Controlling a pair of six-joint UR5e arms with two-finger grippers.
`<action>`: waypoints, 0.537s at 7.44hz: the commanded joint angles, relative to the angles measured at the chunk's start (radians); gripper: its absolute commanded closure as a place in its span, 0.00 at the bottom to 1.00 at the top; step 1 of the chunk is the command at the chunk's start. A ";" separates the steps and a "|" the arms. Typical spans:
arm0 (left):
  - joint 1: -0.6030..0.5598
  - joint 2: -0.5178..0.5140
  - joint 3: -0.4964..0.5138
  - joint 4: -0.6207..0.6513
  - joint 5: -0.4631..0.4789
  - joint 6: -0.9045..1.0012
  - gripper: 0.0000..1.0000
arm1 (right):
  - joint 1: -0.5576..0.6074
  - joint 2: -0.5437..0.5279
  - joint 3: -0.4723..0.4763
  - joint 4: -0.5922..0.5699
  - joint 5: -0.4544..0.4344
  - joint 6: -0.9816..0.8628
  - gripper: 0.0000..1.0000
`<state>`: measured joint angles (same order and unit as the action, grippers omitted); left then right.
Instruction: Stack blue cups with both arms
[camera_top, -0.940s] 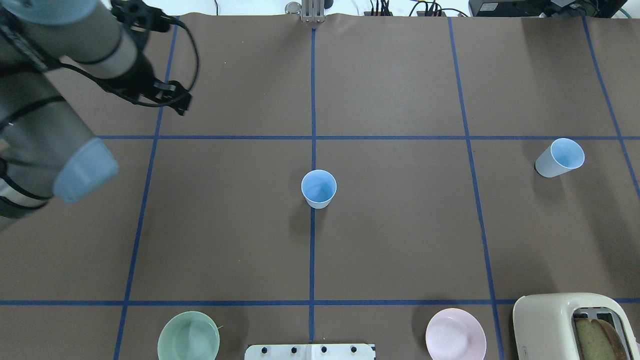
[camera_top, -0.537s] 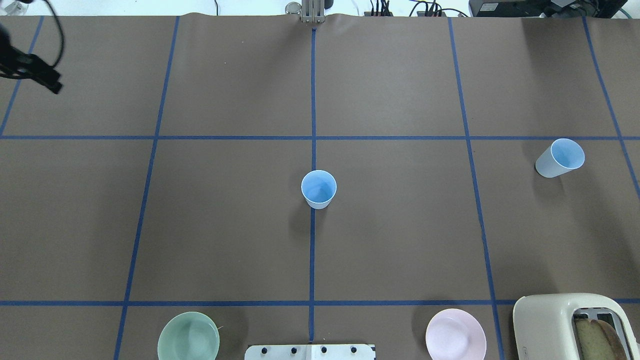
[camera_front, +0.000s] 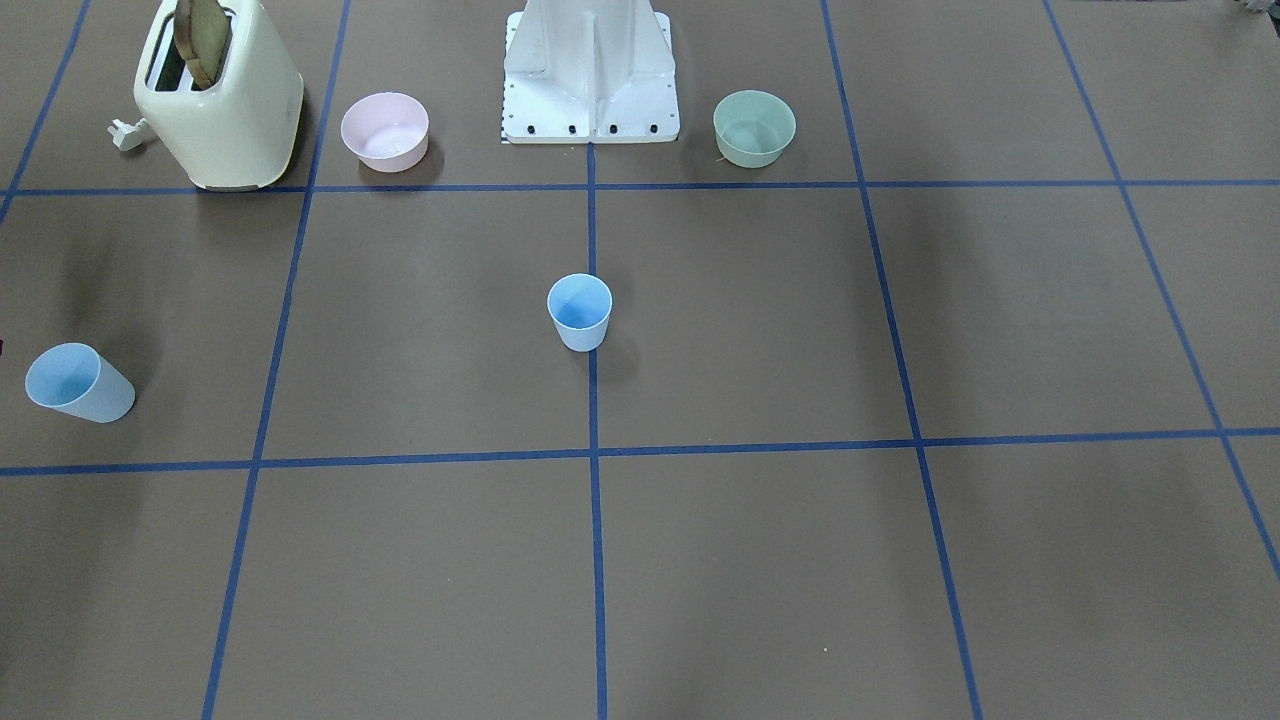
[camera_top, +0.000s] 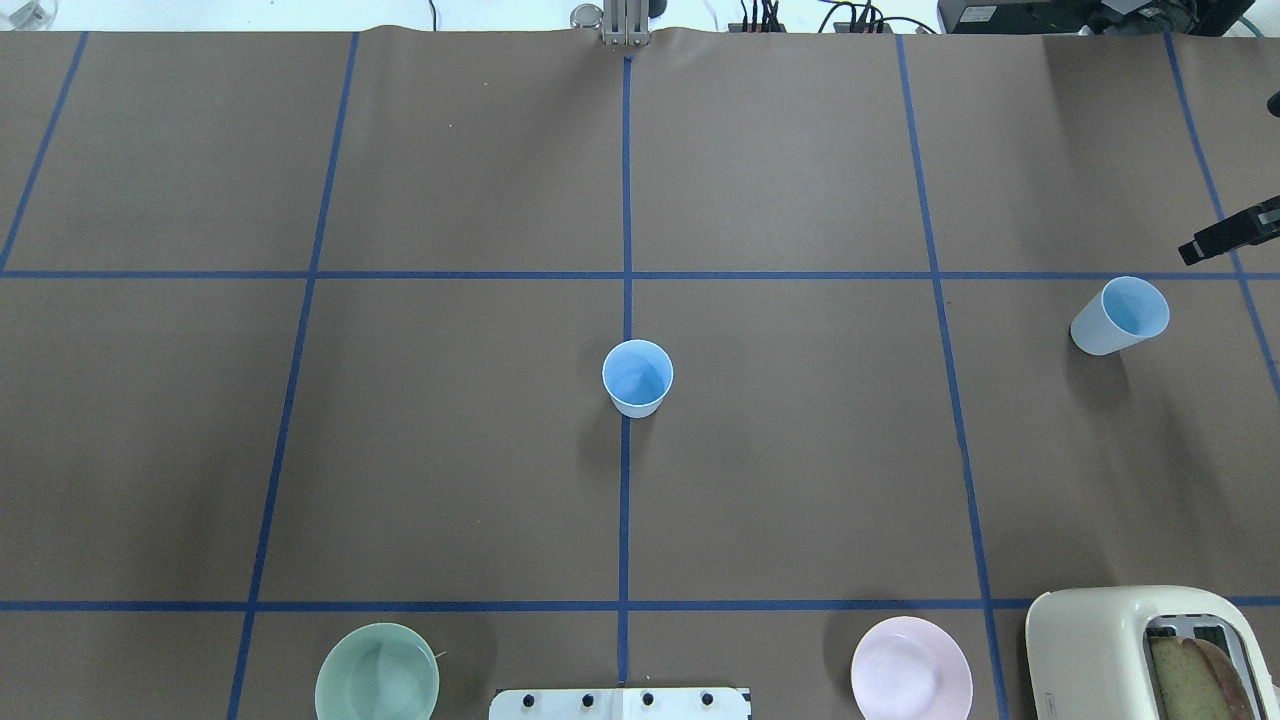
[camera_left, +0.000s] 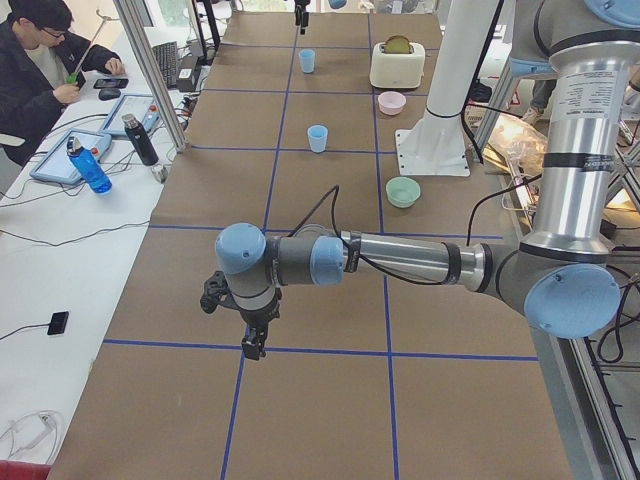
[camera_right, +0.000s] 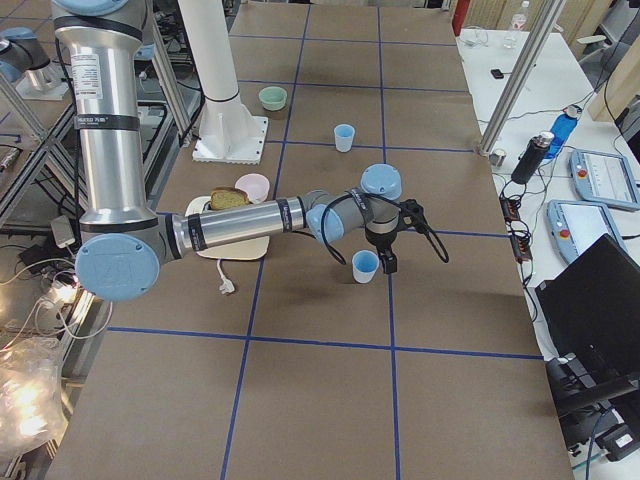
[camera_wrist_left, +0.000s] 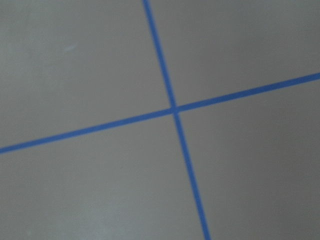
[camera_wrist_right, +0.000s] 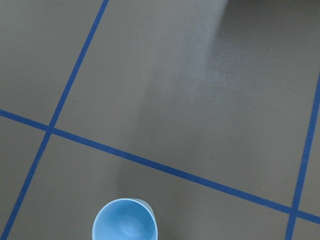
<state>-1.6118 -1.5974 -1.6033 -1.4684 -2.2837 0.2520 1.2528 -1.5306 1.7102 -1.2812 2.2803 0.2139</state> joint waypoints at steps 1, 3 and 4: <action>-0.016 0.040 0.010 -0.056 0.001 -0.002 0.01 | -0.056 -0.002 -0.055 0.022 -0.014 0.004 0.00; -0.017 0.042 0.010 -0.055 0.003 0.000 0.01 | -0.088 -0.003 -0.080 0.025 -0.042 0.005 0.01; -0.016 0.053 0.010 -0.056 0.004 0.001 0.01 | -0.105 -0.002 -0.087 0.025 -0.051 0.007 0.05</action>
<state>-1.6282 -1.5539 -1.5940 -1.5230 -2.2812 0.2514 1.1681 -1.5327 1.6362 -1.2576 2.2422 0.2199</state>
